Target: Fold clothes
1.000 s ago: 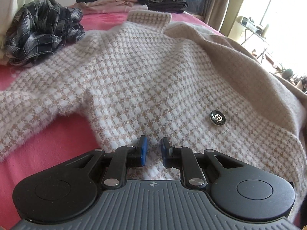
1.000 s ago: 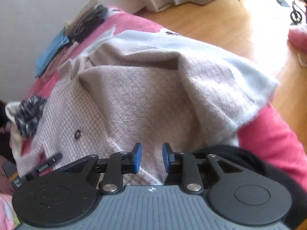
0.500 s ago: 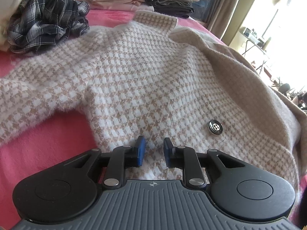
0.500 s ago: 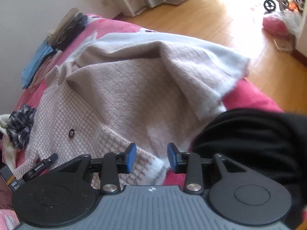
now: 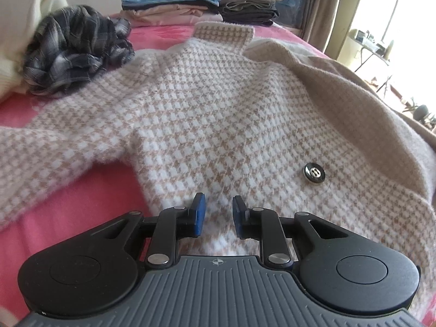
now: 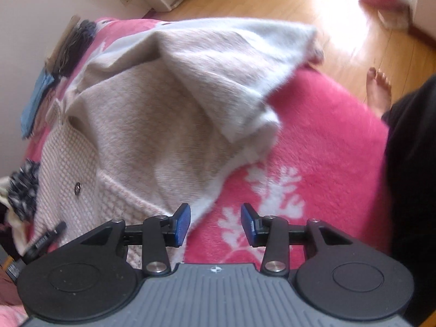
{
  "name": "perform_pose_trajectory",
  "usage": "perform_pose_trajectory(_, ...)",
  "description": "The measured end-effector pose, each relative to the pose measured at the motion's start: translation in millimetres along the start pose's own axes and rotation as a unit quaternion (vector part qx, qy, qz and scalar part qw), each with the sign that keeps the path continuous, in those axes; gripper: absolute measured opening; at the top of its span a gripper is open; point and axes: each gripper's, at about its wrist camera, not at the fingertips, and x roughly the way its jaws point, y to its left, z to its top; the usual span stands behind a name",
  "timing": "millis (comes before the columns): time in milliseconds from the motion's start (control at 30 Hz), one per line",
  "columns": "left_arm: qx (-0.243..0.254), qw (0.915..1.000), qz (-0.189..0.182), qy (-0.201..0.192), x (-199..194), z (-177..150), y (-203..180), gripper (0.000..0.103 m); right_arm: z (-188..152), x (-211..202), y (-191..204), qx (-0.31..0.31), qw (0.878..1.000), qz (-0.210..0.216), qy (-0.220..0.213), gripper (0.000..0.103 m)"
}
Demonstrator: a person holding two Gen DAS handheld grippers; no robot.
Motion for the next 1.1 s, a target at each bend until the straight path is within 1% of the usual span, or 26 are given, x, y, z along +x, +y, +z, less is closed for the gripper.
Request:
perform_pose_trajectory(67,0.007,0.9999,0.014,-0.006,-11,-4,-7,0.021,3,8,-14,0.024,0.999,0.028,0.009,0.044)
perform_pose_trajectory(133,0.001,0.9998,0.021,-0.006,-20,-8,-14,0.022,5,20,-27,0.046,0.997,0.051,0.019,0.044)
perform_pose_trajectory(233,-0.015,0.9998,0.012,0.007,-28,-19,-25,0.022,6,36,-39,0.076,0.993,0.081,0.033,0.047)
perform_pose_trajectory(300,-0.012,0.9997,0.007,0.018,-30,-30,-36,0.023,8,41,-40,0.084,0.990,0.106,0.035,0.049)
perform_pose_trajectory(367,0.021,0.9992,0.018,0.029,-29,-37,-52,0.023,8,47,-34,0.083,0.987,0.129,0.044,0.049)
perform_pose_trajectory(433,0.056,0.9974,0.032,0.031,-26,-41,-67,0.023,8,56,-26,0.074,0.985,0.147,0.053,0.048)
perform_pose_trajectory(467,0.070,0.9963,0.039,0.031,-24,-43,-74,0.023,7,60,-21,0.062,0.986,0.148,0.053,0.047)
perform_pose_trajectory(533,0.097,0.9932,0.057,0.031,-20,-48,-87,0.023,4,65,-14,0.038,0.988,0.142,0.041,0.042)
perform_pose_trajectory(567,0.109,0.9913,0.068,0.029,-19,-51,-92,0.023,3,65,-13,0.031,0.989,0.140,0.035,0.027)
perform_pose_trajectory(600,0.117,0.9898,0.076,0.028,-19,-53,-96,0.023,2,63,-15,0.029,0.989,0.142,0.030,0.014)
perform_pose_trajectory(667,0.131,0.9871,0.088,0.030,-21,-56,-102,0.023,2,56,-24,0.039,0.987,0.154,0.023,0.010)
perform_pose_trajectory(767,0.145,0.9843,0.096,0.033,-25,-61,-107,0.023,-1,30,-34,0.033,0.987,0.159,0.000,0.009)
perform_pose_trajectory(833,0.156,0.9819,0.102,0.034,-27,-65,-111,0.023,-5,14,-44,0.031,0.987,0.158,-0.006,0.009)
perform_pose_trajectory(900,0.177,0.9772,0.113,0.031,-25,-68,-117,0.023,-8,15,-54,0.033,0.988,0.149,0.003,0.008)
perform_pose_trajectory(933,0.189,0.9742,0.119,0.030,-24,-69,-120,0.023,-9,18,-60,0.041,0.988,0.148,0.010,0.005)
perform_pose_trajectory(967,0.200,0.9716,0.123,0.029,-24,-71,-123,0.023,-8,23,-67,0.056,0.986,0.155,0.018,0.005)
perform_pose_trajectory(1067,0.222,0.9659,0.130,0.027,-26,-75,-126,0.023,-5,28,-81,0.093,0.979,0.179,0.033,0.009)
perform_pose_trajectory(1100,0.226,0.9649,0.130,0.027,-27,-77,-127,0.023,-4,27,-82,0.094,0.979,0.179,0.033,0.014)
